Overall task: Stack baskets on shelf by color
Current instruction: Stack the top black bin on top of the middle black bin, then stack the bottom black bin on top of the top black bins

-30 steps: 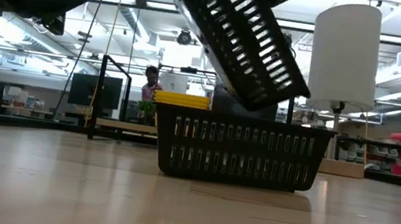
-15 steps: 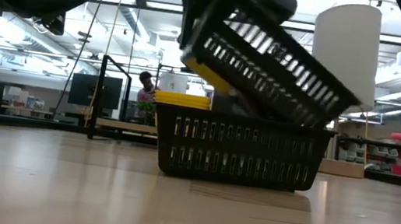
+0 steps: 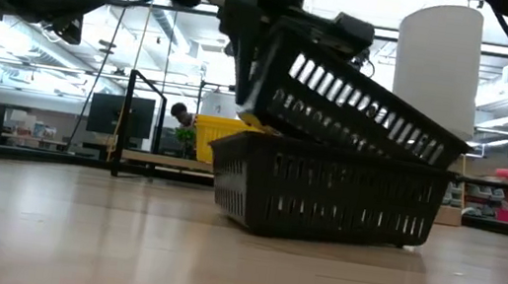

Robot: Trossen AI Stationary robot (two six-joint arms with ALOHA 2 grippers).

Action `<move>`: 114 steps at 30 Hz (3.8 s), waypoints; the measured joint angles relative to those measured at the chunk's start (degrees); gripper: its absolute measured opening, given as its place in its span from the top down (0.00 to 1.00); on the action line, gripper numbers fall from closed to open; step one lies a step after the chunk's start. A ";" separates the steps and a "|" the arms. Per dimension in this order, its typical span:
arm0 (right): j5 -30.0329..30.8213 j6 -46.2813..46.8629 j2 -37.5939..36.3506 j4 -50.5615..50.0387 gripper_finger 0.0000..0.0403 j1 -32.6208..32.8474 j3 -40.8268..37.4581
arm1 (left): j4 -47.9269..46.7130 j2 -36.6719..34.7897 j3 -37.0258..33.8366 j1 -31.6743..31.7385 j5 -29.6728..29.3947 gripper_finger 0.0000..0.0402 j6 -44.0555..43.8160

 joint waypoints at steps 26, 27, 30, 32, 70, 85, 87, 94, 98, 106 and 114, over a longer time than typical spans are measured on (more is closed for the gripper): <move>2.26 -15.86 -1.41 12.81 0.68 -1.42 1.73 | 0.00 0.00 0.02 -0.02 -0.02 0.91 0.02; 3.99 -18.72 -1.40 15.86 0.68 -1.08 1.73 | 0.00 0.02 0.00 -0.01 0.00 0.92 0.01; 10.44 -28.76 -1.40 25.62 0.68 0.24 1.73 | 0.00 0.02 0.00 -0.01 0.00 0.93 0.02; 14.89 -34.71 -1.42 31.21 0.68 1.22 1.25 | 0.00 0.02 0.00 0.00 -0.01 0.94 0.00; 26.14 -63.59 -3.34 40.47 0.68 5.84 -4.61 | 0.00 1.11 0.00 -0.02 0.00 0.94 0.00; 28.22 -87.04 -20.90 19.61 0.68 -2.28 -4.61 | 0.00 1.12 0.00 -0.01 0.00 0.93 0.00; 28.24 -88.67 -23.10 18.01 0.68 -3.82 -4.61 | 0.00 1.14 0.00 0.00 0.00 0.94 0.00; 26.78 -88.56 -29.41 12.00 0.68 -7.96 -4.57 | 0.00 1.14 0.00 0.00 0.00 0.92 0.00; 26.76 -88.43 -30.27 9.58 0.68 -7.57 -4.57 | 0.00 1.14 0.00 -0.02 0.00 0.91 0.00; 22.10 -86.74 -31.94 9.17 0.68 -6.68 -11.21 | 0.00 1.14 0.00 -0.02 0.00 0.94 -0.01; 15.30 -84.52 -48.30 31.45 0.68 -7.53 -41.62 | 0.00 1.14 0.00 0.00 0.00 0.92 0.00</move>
